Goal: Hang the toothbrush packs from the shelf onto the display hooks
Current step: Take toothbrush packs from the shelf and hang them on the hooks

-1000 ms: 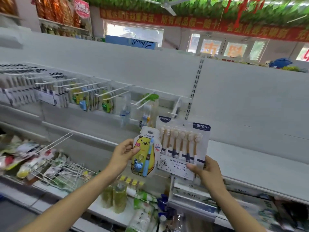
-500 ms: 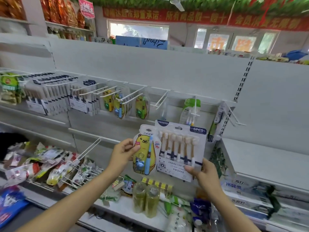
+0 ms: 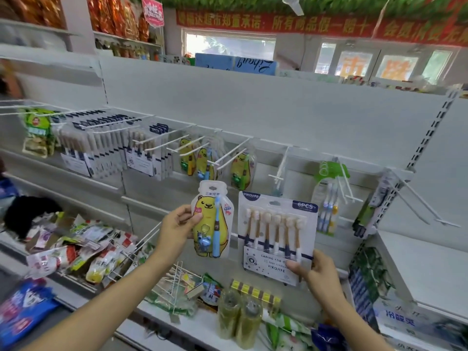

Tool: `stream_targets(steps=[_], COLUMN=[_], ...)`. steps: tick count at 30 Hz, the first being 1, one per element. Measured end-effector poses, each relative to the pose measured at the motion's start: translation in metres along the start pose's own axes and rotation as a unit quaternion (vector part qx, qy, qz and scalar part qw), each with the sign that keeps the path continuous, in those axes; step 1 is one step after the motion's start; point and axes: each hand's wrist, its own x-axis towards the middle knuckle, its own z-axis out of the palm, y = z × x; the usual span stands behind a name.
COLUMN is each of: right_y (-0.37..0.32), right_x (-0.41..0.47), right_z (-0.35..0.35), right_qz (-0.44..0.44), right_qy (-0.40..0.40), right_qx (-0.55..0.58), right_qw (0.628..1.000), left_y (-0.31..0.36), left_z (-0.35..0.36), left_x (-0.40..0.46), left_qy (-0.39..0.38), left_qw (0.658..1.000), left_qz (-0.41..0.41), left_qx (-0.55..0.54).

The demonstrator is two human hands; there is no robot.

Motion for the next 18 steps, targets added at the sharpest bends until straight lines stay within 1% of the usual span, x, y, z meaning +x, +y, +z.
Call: stream_targets(steps=[4,7,11,18], right_y=[-0.005,-0.009,-0.016,-0.023], right_x=[0.014,0.023,0.027,0.016], right_z=[0.029,0.057,0.1,0.161], right_qz=[0.012,0.01,0.01,0.023], right_qy=[0.0,0.014,0.039,0.099], right_qx=[-0.006,-0.019,-0.026,-0.021], right_qw=[1.0,1.0,0.999,0.995], left_y=[0.003,0.002,0.002,0.001], left_z=[-0.031,-0.052,-0.076,-0.103], left_x=[0.031,0.054,0.083,0.126], left_qy=[0.005,-0.008,-0.038,-0.097], left_qw=[1.0,1.0,0.999,0.994], left_qz=[0.013,0.021,0.036,0.036], left_qx=[0.002,0.002,-0.009,-0.036])
